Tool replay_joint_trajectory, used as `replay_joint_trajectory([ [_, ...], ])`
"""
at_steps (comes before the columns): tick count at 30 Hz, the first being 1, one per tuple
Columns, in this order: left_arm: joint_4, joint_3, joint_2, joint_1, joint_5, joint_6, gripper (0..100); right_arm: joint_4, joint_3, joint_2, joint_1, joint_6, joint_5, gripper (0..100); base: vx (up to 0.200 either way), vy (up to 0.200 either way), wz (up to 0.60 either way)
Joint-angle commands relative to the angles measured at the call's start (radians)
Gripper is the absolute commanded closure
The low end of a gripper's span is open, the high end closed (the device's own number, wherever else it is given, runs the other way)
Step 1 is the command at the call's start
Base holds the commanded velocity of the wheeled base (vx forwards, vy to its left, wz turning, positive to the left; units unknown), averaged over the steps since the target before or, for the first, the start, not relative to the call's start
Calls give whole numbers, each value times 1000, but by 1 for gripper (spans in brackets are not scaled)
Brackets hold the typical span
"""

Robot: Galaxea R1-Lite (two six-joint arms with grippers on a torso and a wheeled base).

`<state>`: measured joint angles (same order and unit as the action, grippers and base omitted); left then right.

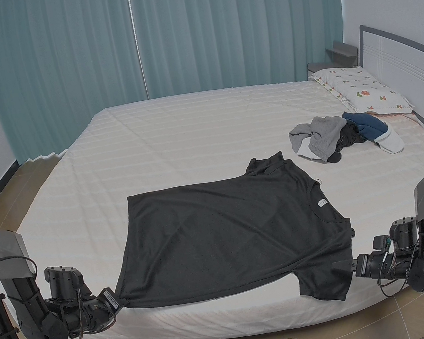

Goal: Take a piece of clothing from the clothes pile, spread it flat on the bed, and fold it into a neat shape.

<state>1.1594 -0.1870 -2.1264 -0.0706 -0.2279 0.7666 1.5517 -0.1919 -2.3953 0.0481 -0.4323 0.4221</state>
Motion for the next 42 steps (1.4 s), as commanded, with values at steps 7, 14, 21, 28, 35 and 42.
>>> replay_joint_trajectory([
  [7, 2, 9, 5, 0, 2, -4, 100, 13, 42, 31, -33, 9, -71, 100, 0, 0, 0],
  [14, 0, 27, 37, 0, 4, -12, 100, 11, 134, 134, -17, 46, -77, 100, 0, 0, 0],
  [21, 0, 50, 59, 0, 13, -55, 100, 13, 181, 154, -16, 47, -74, 100, 0, 0, 0],
  [28, -1, 72, 89, 2, 19, -92, 100, -12, 192, 168, -24, 29, -86, 100, 0, 0, 0],
  [35, 0, 90, 83, 2, 51, -136, 100, -217, 192, 298, -22, 37, -100, 100, 0, 0, 0],
  [42, -1, 120, 80, 2, 56, -207, 100, -390, 192, 390, -25, 118, -98, 100, 0, 0, 0],
])
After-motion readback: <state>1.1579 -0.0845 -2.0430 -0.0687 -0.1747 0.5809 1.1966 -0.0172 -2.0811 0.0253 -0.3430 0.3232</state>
